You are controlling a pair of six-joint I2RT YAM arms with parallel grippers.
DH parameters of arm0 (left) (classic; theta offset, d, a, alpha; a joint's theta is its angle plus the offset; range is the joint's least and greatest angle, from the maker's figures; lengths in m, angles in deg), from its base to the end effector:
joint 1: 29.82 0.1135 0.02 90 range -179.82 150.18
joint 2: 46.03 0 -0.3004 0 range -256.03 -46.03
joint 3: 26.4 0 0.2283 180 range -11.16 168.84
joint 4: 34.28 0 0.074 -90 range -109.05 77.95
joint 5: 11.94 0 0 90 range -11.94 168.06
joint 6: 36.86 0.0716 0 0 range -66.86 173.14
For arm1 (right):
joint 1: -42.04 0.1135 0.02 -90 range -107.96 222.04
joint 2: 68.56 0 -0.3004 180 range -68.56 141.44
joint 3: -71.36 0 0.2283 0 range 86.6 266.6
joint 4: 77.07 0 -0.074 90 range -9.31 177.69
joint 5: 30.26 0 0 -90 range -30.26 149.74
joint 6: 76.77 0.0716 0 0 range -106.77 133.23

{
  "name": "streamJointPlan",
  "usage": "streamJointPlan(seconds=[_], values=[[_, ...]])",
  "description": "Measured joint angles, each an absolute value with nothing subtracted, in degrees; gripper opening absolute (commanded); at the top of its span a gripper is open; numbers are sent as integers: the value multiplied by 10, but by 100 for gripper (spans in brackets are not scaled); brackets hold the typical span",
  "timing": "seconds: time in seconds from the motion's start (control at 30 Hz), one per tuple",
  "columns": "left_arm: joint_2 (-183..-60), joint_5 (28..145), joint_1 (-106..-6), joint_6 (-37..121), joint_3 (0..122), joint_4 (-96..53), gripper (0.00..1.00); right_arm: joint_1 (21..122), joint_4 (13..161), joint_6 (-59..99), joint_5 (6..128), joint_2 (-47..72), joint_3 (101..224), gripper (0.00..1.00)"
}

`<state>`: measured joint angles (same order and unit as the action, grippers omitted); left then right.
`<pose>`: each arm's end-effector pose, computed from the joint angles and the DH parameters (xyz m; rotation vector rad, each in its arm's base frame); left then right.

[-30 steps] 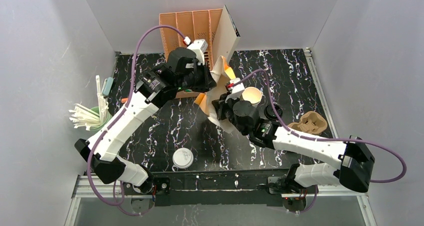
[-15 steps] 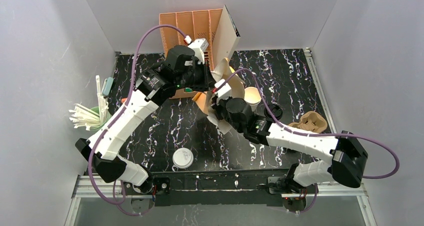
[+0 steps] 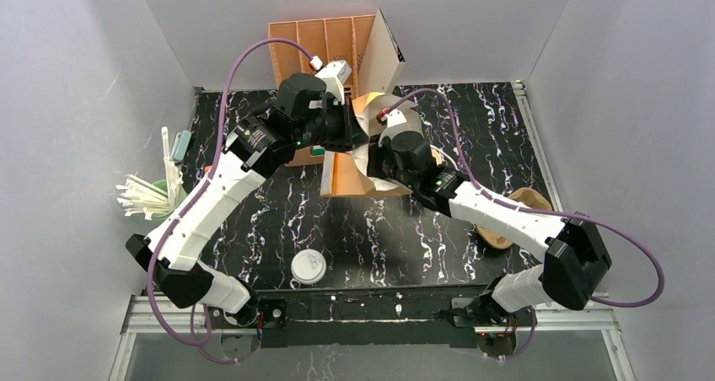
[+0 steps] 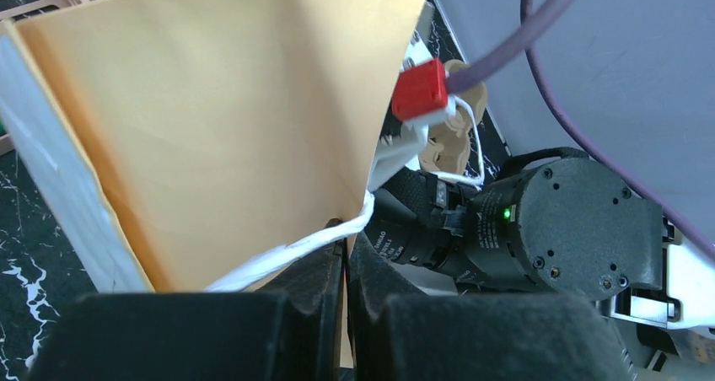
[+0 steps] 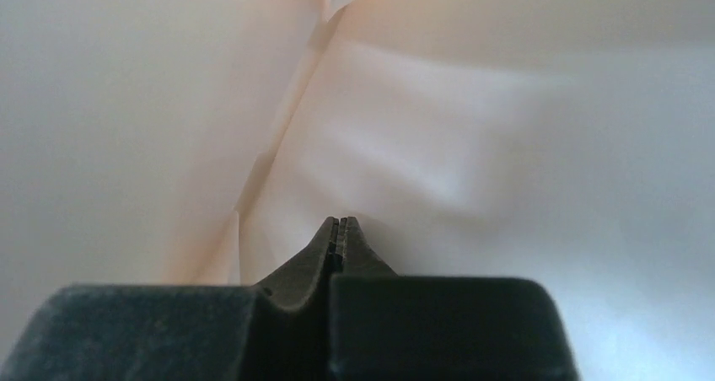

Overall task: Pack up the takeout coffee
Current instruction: Open the takeout bag at the center of the board.

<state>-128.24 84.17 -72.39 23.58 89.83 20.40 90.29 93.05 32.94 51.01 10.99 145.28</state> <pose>0.2190 -0.2115 0.4876 0.3068 2.0242 -0.9214 0.2293 0.2406 0.3478 -0.3598 1.8601 0.6840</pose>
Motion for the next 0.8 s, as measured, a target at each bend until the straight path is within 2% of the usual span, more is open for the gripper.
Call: streamJointPlan(seconds=[0.27, 0.5, 0.8], values=[[-1282, 867, -724, 231, 891, 186, 0, 884, 927, 469, 577, 118, 1486, 1], [-1276, 875, -724, 230, 895, 181, 0, 881, 923, 526, 626, 135, 1509, 1], [-1276, 860, -724, 243, 951, 230, 0, 906, 876, 502, 549, 148, 1530, 1]])
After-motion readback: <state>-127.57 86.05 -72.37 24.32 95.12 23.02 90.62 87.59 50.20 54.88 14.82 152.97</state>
